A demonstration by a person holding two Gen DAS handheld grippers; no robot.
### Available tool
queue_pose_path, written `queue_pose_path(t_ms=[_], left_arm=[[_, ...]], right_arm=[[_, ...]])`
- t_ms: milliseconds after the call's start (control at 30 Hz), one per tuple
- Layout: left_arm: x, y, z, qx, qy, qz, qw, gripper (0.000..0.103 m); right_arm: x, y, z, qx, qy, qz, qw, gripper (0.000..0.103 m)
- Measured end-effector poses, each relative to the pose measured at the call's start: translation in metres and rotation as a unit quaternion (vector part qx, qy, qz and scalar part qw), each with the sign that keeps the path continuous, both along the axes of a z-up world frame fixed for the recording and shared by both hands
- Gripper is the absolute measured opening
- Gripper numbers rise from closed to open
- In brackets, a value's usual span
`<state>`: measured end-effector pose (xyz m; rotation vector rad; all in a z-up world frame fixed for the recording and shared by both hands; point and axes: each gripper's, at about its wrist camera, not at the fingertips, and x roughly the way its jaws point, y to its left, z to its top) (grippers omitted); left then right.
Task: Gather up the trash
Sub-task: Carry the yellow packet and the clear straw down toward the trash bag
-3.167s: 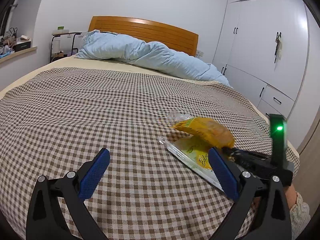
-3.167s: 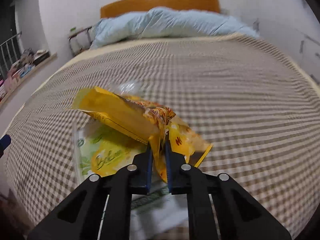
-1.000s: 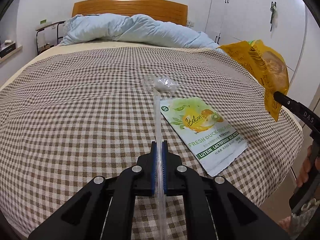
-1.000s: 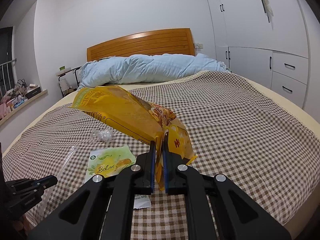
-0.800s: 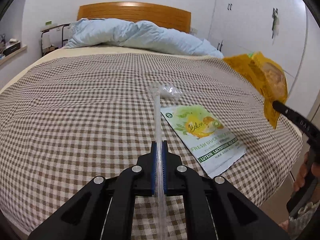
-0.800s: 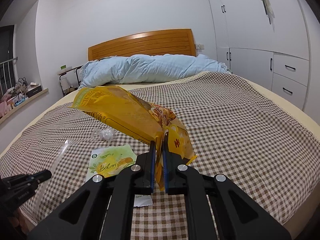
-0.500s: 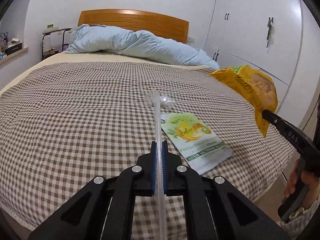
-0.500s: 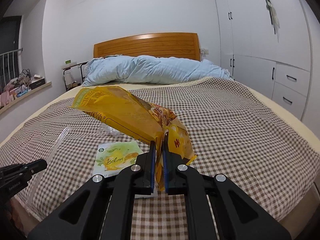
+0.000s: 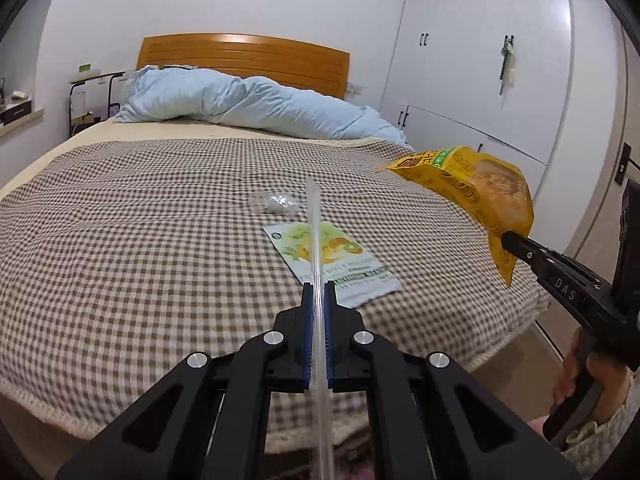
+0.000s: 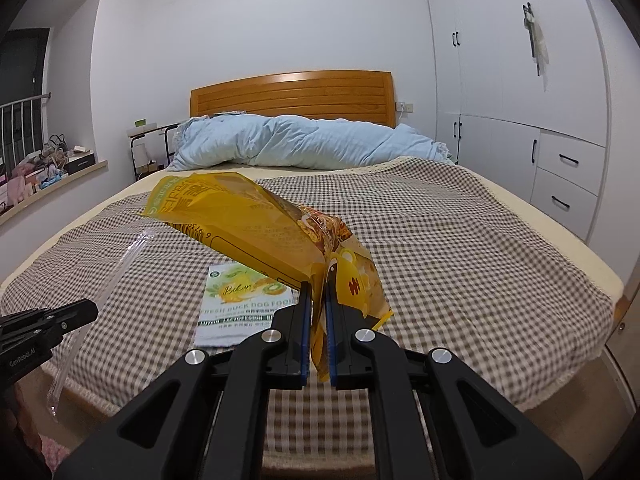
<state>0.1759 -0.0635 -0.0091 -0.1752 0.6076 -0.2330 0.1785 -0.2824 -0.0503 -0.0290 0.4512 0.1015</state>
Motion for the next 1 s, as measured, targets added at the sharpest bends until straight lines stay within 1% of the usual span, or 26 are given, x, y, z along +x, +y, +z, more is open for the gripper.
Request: queue_pose_path(t_ms=[267,400,533,633,1000], left_arm=[[-0.035,-0.009,0.003,0.004,0.003,-0.016,0.9999,0.002],[-0.051,-0.012,-0.001,-0.007,0.008,-0.024,0.9997,0.002],[-0.067,-0.019,-0.008,-0.001,0.015,-0.035,0.9993,0.002],[-0.075,-0.024,-0.015,0.000,0.024,-0.045,0.9987,0.002],[-0.108,-0.034,-0.044,-0.006,0.044,-0.064,0.9969,0.002]], right_arm=[[-0.037,-0.009,-0.003,-0.003,0.002,0.000,1.000,0.007],[-0.053,-0.013,-0.005,-0.006,0.006,0.001,1.000,0.007],[-0.071,-0.017,-0.012,-0.014,0.011,0.003,1.000,0.007],[-0.081,-0.022,-0.018,-0.011,0.018,0.003,1.000,0.007],[-0.118,-0.028,-0.050,-0.008,0.050,0.003,0.999,0.007]])
